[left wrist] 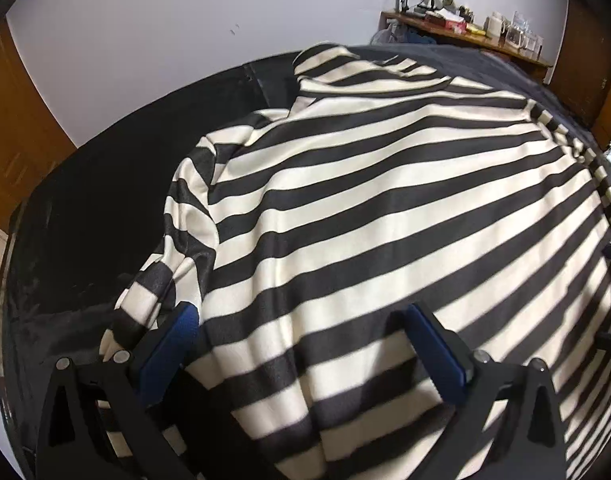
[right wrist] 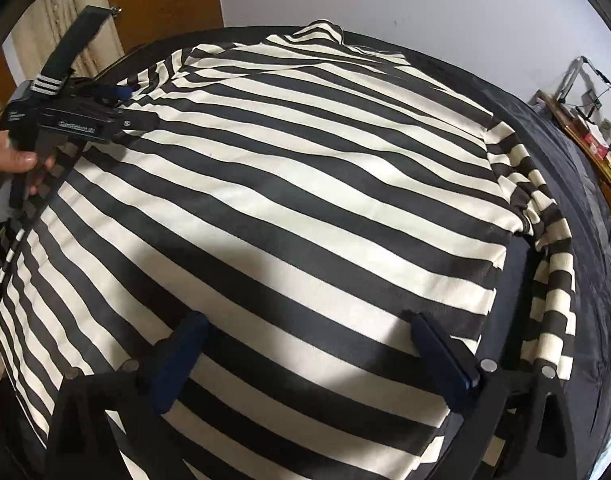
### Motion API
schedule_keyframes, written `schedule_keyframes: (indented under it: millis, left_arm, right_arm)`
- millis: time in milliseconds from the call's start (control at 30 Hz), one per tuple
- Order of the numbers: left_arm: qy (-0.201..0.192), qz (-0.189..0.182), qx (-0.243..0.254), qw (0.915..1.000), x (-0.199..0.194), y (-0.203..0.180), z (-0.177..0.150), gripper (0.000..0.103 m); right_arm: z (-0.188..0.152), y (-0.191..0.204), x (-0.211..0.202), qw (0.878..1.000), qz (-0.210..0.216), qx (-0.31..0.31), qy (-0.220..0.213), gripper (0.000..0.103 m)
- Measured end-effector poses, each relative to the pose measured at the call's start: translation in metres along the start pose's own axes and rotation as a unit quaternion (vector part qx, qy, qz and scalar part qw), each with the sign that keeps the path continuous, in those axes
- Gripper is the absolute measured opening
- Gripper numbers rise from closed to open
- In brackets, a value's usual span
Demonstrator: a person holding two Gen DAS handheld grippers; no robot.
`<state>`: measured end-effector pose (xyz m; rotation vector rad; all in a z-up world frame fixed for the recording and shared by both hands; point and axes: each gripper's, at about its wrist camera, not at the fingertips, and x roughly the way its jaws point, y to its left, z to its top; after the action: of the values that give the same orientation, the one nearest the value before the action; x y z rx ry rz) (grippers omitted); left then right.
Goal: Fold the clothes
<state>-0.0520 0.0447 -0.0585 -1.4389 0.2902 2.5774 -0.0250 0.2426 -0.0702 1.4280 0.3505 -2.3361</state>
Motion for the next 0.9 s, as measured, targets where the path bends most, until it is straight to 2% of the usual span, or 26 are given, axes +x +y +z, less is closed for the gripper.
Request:
schedule_keyframes:
  millis: [167, 400, 500, 600, 733, 833, 900]
  left_arm:
    - [-0.029, -0.02, 0.014, 0.9993, -0.027, -0.016, -0.007, 0.103]
    - [-0.047, -0.063, 0.059, 0.9952, -0.053, -0.062, -0.018, 0.103]
    - [-0.048, -0.083, 0.079, 0.9923, -0.06, -0.085, -0.023, 0.103]
    - [-0.047, -0.109, 0.092, 0.9886, -0.068, -0.109, -0.031, 0.103]
    - [-0.047, -0.137, 0.109, 0.9834, -0.079, -0.136, -0.041, 0.103]
    - [-0.047, -0.151, 0.121, 0.98, -0.086, -0.152, -0.044, 0.103]
    - [-0.05, -0.158, 0.128, 0.9779, -0.092, -0.161, -0.046, 0.103]
  right_arm:
    - [-0.006, 0.006, -0.01, 1.0, -0.013, 0.02, -0.009, 0.103]
    - [-0.058, 0.014, -0.097, 0.99, -0.033, 0.023, -0.137, 0.103]
    - [-0.096, 0.009, -0.132, 0.984, -0.063, 0.038, -0.163, 0.103]
    - [-0.129, -0.001, -0.15, 0.979, -0.088, 0.067, -0.169, 0.103]
    - [-0.179, -0.025, -0.163, 0.973, -0.097, 0.125, -0.171, 0.103]
    - [-0.198, -0.029, -0.161, 0.972, -0.103, 0.138, -0.158, 0.103]
    - [-0.207, -0.029, -0.158, 0.973, -0.106, 0.141, -0.149, 0.098]
